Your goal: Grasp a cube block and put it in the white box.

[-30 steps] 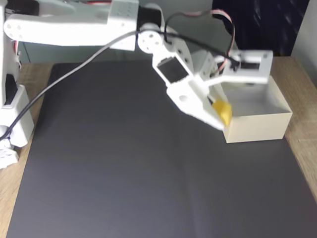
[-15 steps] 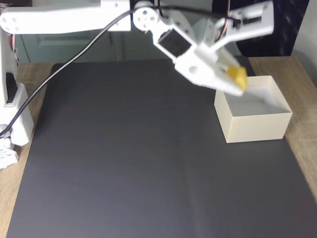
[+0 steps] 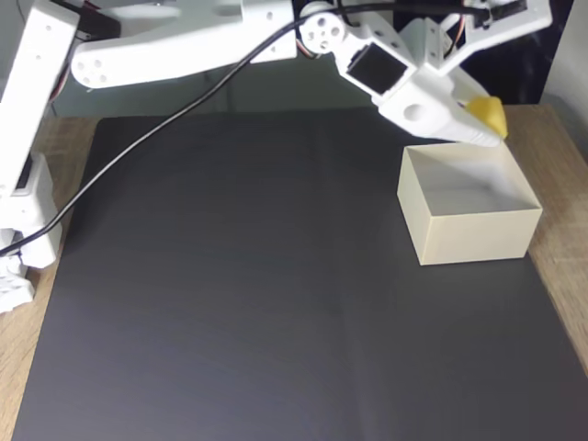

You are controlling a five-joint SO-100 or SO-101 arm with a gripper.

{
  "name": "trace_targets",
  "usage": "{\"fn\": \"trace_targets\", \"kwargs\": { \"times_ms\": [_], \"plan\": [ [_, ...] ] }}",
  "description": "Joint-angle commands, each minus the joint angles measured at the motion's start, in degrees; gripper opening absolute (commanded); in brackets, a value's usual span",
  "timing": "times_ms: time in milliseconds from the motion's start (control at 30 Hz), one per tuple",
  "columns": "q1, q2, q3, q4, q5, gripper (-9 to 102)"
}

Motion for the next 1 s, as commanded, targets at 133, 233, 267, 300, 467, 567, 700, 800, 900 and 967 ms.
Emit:
{"fn": "trace_targets", "kwargs": {
  "times_ms": [133, 233, 267, 300, 467, 567, 700, 800, 900, 967],
  "plan": [
    [-2.0, -2.4, -3.0, -2.0, -0.7, 13],
    [-2.7, -5.1, -5.3, -2.1, -0.4, 13],
    [-2.9, -6.3, -6.7, -1.7, -0.4, 13],
    [-3.1, -7.4, -7.9, -1.7, -0.4, 13],
    [-3.5, -13.0, -15.1, 0.1, -0.5, 13],
    [-3.5, -15.3, -18.5, 1.4, -0.6, 13],
    [-3.5, -15.7, -18.6, 1.6, -0.5, 14],
    [-3.5, -15.7, -18.6, 1.4, -0.4, 16],
    [-3.5, -15.6, -18.7, 1.4, -0.6, 20],
    [-3.4, -15.6, -18.7, 1.6, -0.9, 23]
  ]
}}
